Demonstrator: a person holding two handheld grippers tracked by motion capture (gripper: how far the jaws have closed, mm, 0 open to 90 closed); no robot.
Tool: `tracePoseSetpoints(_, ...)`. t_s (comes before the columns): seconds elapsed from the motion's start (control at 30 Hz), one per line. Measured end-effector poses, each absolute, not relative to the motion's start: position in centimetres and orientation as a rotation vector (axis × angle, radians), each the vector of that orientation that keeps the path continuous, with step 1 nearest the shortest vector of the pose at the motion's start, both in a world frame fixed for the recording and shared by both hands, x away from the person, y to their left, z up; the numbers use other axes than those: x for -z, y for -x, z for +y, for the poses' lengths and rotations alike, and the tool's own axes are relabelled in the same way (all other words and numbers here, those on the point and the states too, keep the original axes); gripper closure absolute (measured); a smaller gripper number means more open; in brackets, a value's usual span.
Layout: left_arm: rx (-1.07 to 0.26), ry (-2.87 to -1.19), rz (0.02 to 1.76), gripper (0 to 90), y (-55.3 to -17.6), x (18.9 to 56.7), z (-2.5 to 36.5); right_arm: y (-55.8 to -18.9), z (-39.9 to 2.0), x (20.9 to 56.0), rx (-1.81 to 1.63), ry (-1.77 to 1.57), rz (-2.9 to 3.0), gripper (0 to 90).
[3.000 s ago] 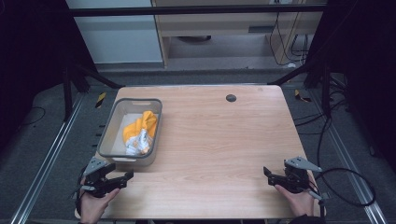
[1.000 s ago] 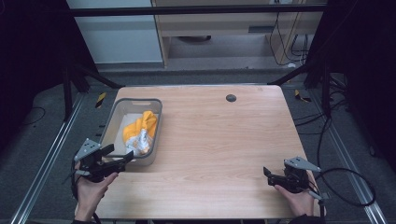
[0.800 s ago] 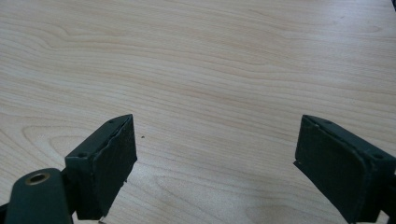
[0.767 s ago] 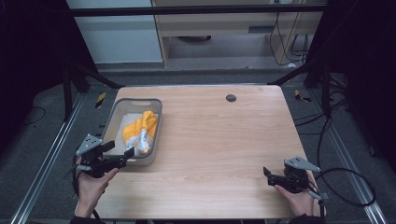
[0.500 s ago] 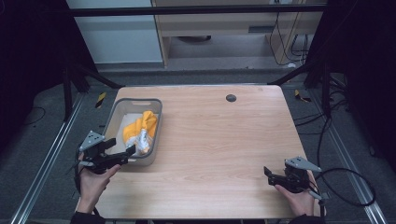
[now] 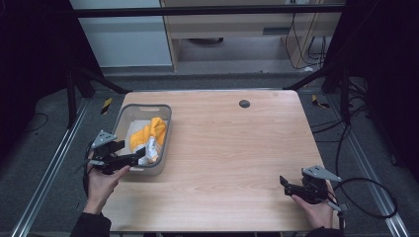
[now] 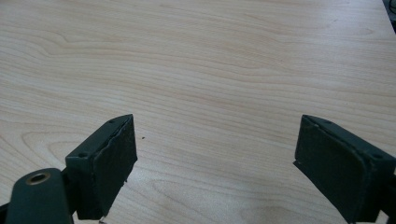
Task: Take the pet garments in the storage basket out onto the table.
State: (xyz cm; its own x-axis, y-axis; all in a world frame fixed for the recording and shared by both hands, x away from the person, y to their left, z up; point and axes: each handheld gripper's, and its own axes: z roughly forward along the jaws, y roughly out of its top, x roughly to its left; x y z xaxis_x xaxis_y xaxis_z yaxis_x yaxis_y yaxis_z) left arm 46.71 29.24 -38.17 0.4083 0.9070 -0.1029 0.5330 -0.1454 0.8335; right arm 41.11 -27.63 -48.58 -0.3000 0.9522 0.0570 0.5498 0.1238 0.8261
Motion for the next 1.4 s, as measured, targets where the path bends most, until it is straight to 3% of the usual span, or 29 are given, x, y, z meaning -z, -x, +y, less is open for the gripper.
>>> tracePoseSetpoints(1.4, -0.475, -2.03, 1.346, 14.1, -53.1, 38.4, 27.9, -41.3, -27.7, 48.6, -1.07, -1.448, 1.916, 13.0)
